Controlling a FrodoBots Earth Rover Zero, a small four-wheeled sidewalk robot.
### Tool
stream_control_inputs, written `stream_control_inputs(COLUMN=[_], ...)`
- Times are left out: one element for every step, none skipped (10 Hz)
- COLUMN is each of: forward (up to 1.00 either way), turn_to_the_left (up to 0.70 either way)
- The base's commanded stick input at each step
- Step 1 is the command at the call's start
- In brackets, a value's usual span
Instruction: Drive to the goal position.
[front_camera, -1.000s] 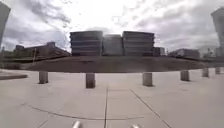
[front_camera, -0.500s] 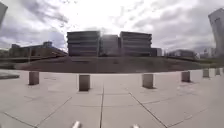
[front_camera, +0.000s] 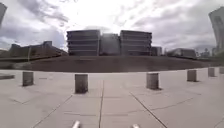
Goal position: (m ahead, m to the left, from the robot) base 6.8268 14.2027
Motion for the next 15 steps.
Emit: stream_control_inputs(forward=[0.70,0.70,0.70,0.70,0.70,0.70,0.70,0.70,0.70,0.70,0.70,0.70,0.70,0.70,0.70], turn_to_the_left=[0.00,0.00,0.00,0.00,0.00,0.00,0.00,0.00,0.00,0.00,0.00,0.00,0.00,0.00,0.00])
